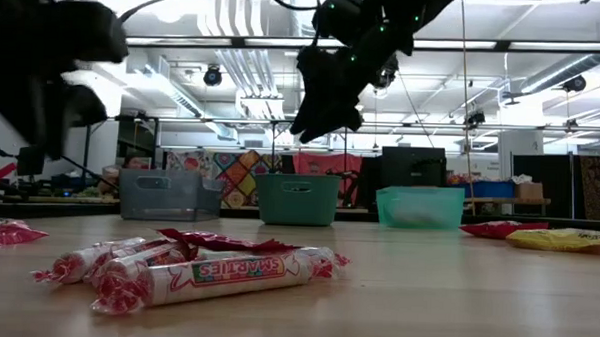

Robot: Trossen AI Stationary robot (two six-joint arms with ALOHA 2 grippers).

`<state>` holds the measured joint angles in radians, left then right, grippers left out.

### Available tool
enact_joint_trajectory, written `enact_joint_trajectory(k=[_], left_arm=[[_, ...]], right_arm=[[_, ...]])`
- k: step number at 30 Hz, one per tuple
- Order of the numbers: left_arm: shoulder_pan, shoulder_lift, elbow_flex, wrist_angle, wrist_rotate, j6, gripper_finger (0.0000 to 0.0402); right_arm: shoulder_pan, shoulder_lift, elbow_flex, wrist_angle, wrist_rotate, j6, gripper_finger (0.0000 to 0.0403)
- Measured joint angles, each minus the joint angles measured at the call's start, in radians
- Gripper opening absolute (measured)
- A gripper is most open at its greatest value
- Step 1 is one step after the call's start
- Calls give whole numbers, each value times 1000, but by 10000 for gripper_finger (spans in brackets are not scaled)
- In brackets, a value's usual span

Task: Sort candy
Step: Put the white candy on the black bin

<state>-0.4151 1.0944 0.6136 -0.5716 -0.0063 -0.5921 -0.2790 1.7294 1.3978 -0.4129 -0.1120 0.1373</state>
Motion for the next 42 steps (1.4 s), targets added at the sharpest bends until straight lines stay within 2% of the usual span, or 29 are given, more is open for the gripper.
enact_joint_trajectory(k=[5, 9, 11, 15, 24, 31, 39, 42], left_arm=[[-95, 41, 0, -128, 15, -227, 176], [-164, 70, 0, -228, 132, -429, 192], [-196, 86, 0, -227, 172, -494, 193], [-239, 123, 0, -219, 174, -536, 194], [-245, 243, 0, -204, 105, -524, 188], [-245, 326, 6, -169, 99, -523, 146], [-245, 315, 15, -156, 102, -533, 41], [-245, 284, 11, -171, 62, -551, 11]], right_arm=[[63, -2, 0, -39, 0, -9, 172], [94, -2, -1, -54, 7, -8, 171], [105, -2, -1, -54, 8, -8, 171], [114, -2, -1, -54, 8, -7, 171], [114, -2, -1, -53, 10, -7, 171], [114, -2, -1, -53, 10, -8, 171], [121, -1, -4, -54, 9, -23, 171], [124, -1, -6, -60, 9, -34, 171]])
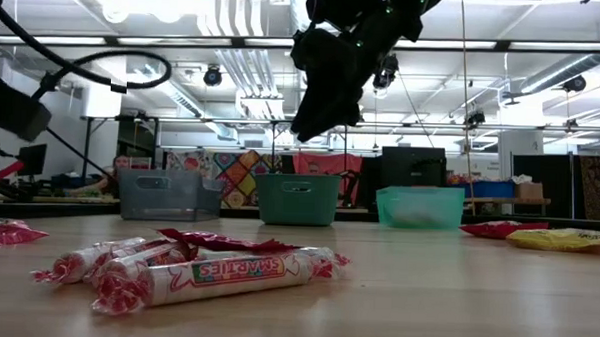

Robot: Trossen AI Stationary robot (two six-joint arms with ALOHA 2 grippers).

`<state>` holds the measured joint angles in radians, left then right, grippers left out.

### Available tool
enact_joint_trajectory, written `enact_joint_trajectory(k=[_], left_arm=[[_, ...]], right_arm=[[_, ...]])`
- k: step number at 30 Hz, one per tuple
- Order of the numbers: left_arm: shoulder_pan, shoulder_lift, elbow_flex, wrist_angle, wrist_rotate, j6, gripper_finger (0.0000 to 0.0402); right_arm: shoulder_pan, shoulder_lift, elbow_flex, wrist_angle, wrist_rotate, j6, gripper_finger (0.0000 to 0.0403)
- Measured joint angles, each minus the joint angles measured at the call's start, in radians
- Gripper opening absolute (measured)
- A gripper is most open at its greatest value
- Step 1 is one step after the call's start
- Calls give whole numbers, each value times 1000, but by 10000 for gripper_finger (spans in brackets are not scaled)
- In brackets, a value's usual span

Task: Sort candy
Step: Put the white candy on the black bin

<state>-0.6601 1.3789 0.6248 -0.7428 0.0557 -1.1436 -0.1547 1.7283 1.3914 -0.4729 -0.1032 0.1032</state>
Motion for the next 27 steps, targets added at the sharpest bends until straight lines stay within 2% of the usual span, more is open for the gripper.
enact_joint_trajectory(k=[9, 16, 21, 27], left_arm=[[33, -168, 21, -7, -181, 34, 13], [163, -252, 89, -1, -371, 222, 10], [358, -265, 134, -3, -459, 452, 9], [712, -240, 220, -8, -459, 824, 8]], right_arm=[[4, -62, -26, -76, 3, -40, 171], [16, -160, -157, 3, 47, -45, 171], [32, -222, -286, 128, 51, -53, 171], [37, -283, -415, 263, 54, -10, 171]])
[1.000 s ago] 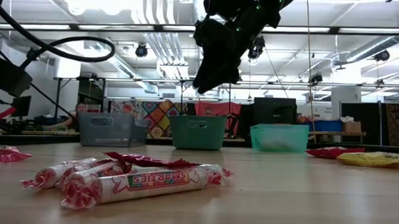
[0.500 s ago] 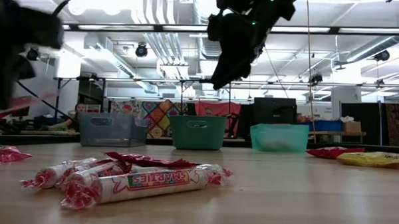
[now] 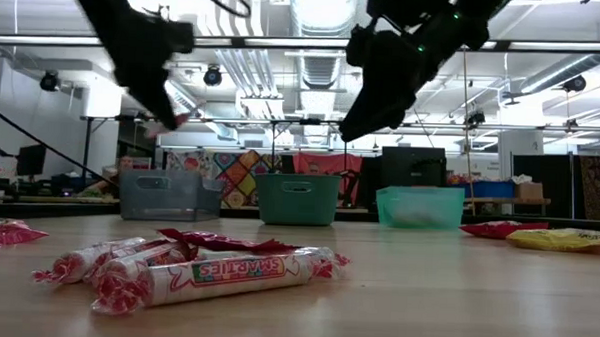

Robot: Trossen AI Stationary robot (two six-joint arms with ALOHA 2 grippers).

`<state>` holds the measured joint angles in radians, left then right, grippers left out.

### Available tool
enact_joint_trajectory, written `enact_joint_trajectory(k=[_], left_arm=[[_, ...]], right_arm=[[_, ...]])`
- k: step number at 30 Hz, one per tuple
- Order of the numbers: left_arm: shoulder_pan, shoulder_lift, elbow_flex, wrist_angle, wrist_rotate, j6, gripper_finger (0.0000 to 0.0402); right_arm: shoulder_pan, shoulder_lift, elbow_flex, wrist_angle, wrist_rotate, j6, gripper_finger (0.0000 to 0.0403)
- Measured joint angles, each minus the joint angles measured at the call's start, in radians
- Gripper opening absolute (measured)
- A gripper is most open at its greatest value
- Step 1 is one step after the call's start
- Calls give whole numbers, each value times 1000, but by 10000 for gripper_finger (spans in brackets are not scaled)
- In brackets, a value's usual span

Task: Sort candy
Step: Put the white candy on the black bin

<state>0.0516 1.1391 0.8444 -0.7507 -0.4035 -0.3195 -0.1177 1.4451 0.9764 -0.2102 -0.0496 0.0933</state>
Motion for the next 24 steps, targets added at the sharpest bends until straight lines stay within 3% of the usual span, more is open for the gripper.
enact_joint_trajectory(k=[7, 11, 13, 17, 24], left_arm=[[434, 128, 106, 43, 9, 308, 8], [600, 235, 121, 85, 173, 401, 9], [650, 288, 123, 86, 240, 425, 9], [690, 370, 124, 86, 254, 444, 15], [689, 429, 124, 88, 257, 484, 76]], right_arm=[[7, -7, -51, 82, 1, 113, 171], [22, 1, -52, 85, 9, 142, 171], [31, 2, -52, 83, 22, 143, 171], [40, 2, -52, 89, 24, 142, 171], [39, 2, -52, 96, 27, 142, 171]])
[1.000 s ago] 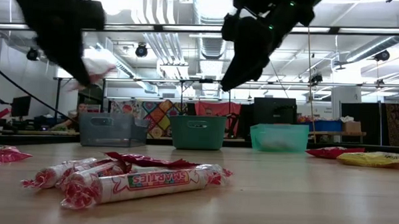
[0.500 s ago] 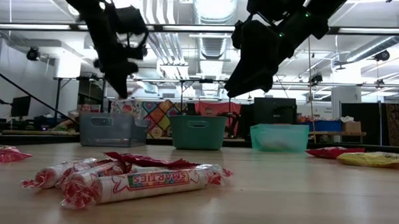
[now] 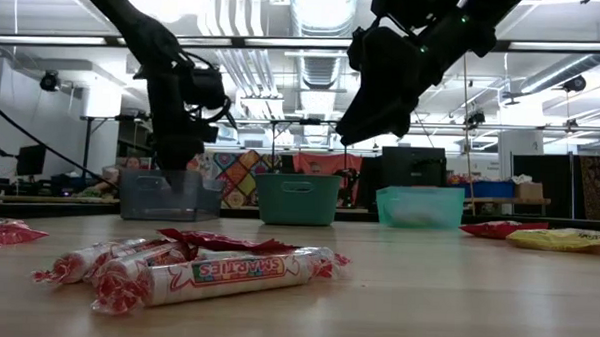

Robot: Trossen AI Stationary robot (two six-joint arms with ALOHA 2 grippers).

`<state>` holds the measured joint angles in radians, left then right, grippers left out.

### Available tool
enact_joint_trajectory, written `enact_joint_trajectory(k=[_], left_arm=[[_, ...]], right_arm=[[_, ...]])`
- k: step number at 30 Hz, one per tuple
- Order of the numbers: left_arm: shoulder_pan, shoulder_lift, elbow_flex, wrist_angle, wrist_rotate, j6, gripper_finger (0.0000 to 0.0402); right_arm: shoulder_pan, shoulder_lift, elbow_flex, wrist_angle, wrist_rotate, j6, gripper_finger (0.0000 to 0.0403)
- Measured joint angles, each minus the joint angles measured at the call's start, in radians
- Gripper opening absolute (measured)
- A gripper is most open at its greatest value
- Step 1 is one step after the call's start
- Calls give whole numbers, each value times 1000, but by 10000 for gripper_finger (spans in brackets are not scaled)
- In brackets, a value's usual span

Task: Sort candy
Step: Put the white candy on the black bin, then put the top right red candy on the dark green bin

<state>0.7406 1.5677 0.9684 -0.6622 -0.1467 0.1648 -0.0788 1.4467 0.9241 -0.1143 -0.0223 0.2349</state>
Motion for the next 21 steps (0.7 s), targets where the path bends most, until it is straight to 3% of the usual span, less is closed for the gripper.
enact_joint_trajectory(k=[6, 11, 16, 21], left_arm=[[-4, -35, 0, -22, 0, -24, 116], [-54, -124, -9, -60, 0, -122, 118], [-204, -274, -65, -7, 28, -169, 106], [-394, -430, -159, 126, 29, -207, 99]], right_arm=[[0, 0, 0, 2, 0, 26, 171], [0, 0, 0, -33, -10, 143, 171], [0, 0, 0, -181, -61, 308, 171], [0, 0, 17, -498, -10, 503, 171]])
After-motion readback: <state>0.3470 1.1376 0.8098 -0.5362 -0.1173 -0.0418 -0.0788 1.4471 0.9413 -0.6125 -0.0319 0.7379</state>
